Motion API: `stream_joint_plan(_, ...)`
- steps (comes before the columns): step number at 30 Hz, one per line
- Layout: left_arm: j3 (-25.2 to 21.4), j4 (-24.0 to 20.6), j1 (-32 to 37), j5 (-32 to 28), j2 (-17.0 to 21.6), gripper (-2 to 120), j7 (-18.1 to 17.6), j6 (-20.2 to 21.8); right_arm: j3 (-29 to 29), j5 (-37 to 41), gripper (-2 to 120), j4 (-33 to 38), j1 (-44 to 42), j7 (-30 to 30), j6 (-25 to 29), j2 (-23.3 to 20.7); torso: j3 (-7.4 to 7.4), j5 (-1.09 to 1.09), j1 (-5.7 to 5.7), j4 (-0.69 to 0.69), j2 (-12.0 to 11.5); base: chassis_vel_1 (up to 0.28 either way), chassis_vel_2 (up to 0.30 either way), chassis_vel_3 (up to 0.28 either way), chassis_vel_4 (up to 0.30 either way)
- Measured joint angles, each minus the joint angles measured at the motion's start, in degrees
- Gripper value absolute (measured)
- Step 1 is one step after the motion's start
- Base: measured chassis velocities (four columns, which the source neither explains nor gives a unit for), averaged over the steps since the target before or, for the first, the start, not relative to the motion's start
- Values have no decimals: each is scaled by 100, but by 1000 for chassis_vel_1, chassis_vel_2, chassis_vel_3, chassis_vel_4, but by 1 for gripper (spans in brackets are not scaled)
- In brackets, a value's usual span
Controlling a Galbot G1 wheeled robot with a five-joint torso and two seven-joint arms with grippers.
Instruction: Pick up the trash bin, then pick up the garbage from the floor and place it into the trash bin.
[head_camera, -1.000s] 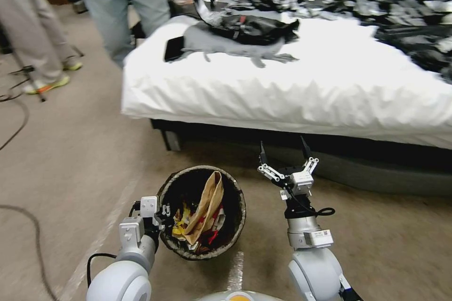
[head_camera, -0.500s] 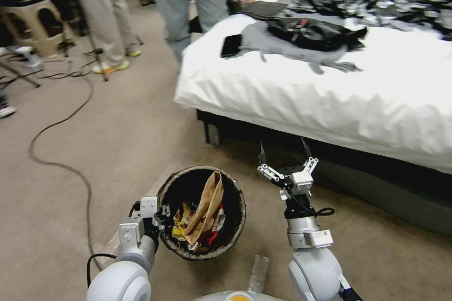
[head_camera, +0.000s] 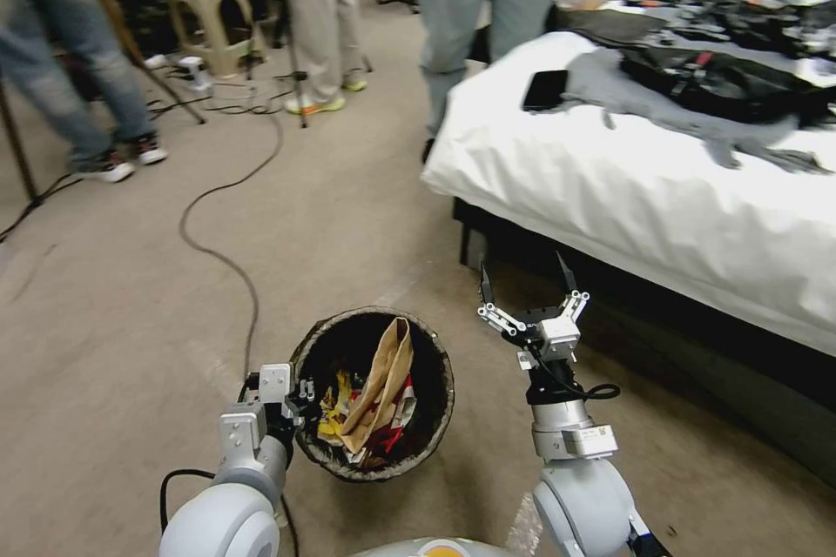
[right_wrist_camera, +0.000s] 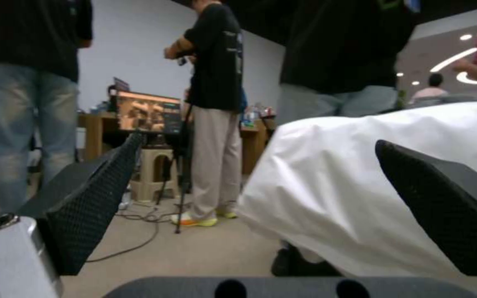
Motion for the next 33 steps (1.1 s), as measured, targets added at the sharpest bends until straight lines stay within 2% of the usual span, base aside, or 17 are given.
stream_joint_plan(26, -46, -61, -10, -18, -12, 1, -2, -5, 2, -36, 100, -20, -44, -20, 34, 28, 0, 0, 0, 0, 0, 123, 125, 123, 120)
stream_joint_plan(33, -59, -75, -19, -23, -46, 1, -40, -119, 0, -52, 100, -21, -64, -27, 53, 33, 0, 0, -1, 0, 0, 129, 127, 118, 122)
